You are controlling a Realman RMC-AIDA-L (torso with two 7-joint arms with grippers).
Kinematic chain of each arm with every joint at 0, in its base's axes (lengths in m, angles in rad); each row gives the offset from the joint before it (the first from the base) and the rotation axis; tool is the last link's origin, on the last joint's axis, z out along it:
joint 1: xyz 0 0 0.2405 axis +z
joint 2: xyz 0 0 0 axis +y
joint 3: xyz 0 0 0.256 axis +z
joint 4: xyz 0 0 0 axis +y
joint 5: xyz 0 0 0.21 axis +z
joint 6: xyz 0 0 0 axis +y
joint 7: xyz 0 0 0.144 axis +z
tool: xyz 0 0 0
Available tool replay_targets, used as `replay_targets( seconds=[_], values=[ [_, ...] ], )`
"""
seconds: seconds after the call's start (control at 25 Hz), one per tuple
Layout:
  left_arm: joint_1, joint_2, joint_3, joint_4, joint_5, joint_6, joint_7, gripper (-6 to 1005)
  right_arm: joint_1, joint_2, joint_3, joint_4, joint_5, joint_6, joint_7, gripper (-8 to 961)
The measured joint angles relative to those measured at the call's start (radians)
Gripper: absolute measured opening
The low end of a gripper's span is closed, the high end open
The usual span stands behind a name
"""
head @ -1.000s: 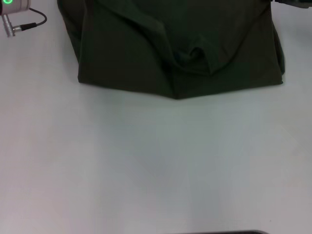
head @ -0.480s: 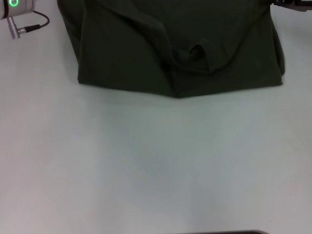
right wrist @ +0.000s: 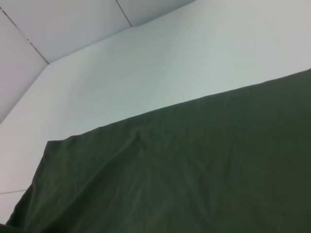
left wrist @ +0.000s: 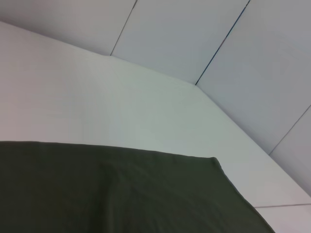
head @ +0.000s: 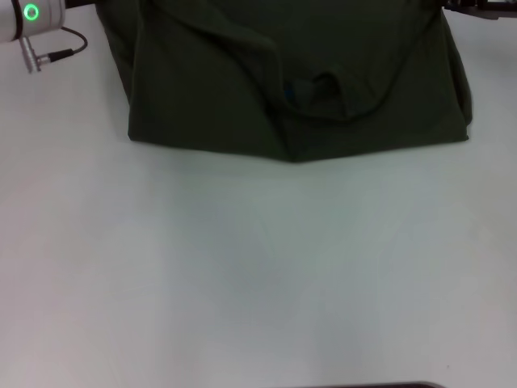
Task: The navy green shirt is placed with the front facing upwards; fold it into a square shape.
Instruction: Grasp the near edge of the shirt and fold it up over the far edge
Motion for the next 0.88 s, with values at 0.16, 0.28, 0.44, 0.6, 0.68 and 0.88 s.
replay_targets(
  seconds=[0.16,0.28,0.44,0.6,0.68,0.88],
  values=[
    [0.007,-0.022,0.000,0.007,0.000,-0.019,0.002,195,0.000,0.005,-0.002,0.021,0.000,0.025,0.004,118],
    [0.012,-0.036,0.000,0.003,0.000,-0.046,0.002,198,0.002,0.011,-0.007,0.030,-0.002,0.040,0.002,133],
    [0.022,-0.052,0.000,0.008,0.000,-0.063,0.003,202,0.009,0.018,-0.040,0.033,-0.002,0.046,-0.004,153],
    [0.031,-0.060,-0.006,0.010,-0.001,-0.085,0.003,207,0.013,0.030,-0.070,0.028,-0.001,0.053,-0.002,172],
    [0.036,-0.061,-0.006,0.009,-0.013,-0.094,0.003,209,0.013,0.033,-0.079,0.027,-0.001,0.057,0.001,182],
    [0.054,-0.061,-0.003,0.010,-0.074,-0.107,0.004,433,0.014,0.035,-0.082,0.022,0.000,0.063,0.003,308]
  ],
)
